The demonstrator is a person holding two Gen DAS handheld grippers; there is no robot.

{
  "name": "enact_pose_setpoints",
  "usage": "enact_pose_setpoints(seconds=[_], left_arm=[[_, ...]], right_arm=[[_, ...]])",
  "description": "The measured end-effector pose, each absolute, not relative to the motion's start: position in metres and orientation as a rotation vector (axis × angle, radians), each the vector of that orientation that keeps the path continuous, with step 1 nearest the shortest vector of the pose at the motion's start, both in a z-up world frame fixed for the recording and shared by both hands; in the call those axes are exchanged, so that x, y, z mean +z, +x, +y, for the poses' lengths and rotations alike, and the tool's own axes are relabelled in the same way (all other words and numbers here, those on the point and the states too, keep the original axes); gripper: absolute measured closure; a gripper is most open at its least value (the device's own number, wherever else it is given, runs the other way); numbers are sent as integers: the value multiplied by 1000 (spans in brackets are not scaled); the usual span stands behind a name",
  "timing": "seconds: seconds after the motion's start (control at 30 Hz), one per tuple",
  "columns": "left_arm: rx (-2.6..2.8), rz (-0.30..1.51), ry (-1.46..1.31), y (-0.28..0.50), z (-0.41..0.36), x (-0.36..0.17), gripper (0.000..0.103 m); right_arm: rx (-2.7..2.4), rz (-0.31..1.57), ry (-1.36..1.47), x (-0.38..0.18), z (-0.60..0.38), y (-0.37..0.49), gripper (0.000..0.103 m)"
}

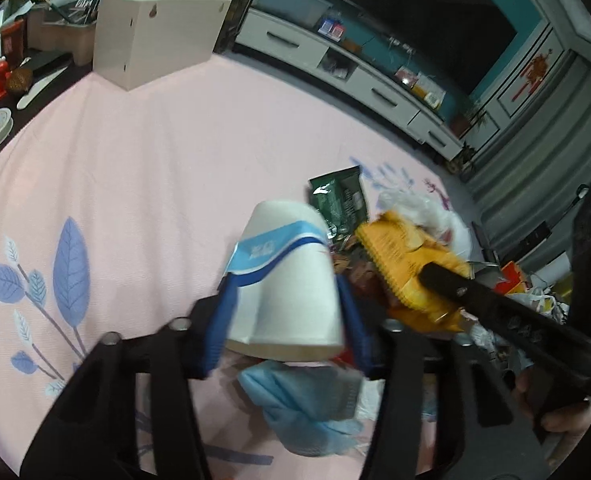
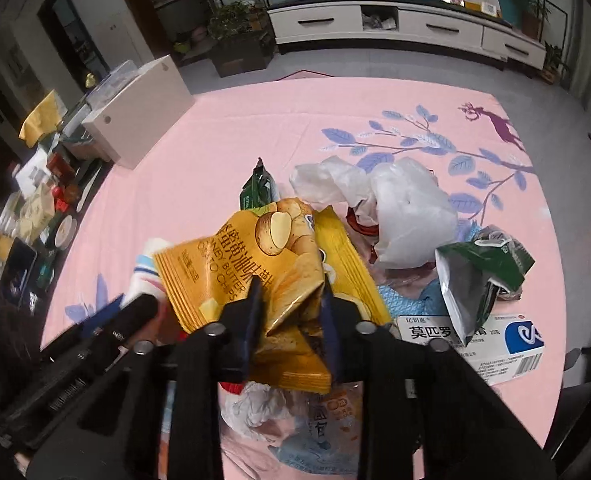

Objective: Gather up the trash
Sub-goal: 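Grasp the white paper cup with the left tool while the right tool grasps the yellow chip bag, then carry the cup and chip bag in both tools over the black bin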

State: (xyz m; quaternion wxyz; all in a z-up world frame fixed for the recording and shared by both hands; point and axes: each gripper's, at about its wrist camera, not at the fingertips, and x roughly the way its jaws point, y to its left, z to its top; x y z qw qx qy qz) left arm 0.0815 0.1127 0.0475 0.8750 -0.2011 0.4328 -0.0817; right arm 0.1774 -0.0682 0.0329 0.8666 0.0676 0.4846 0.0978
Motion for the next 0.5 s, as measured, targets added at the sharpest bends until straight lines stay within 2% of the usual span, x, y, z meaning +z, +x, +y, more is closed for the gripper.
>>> enact_pose_setpoints(seconds=[0.07,0.23,0.5], left_arm=[[-185,907,-434,79,113,46,56],[-164,896,-458,74,112,51,67],[-161,816,-531,53,115,68,68]], right_arm=[[216,1001,131,35,-66,172,85],[249,956,159,50,-68,158,86],[320,799,222,103,-84,115,86]])
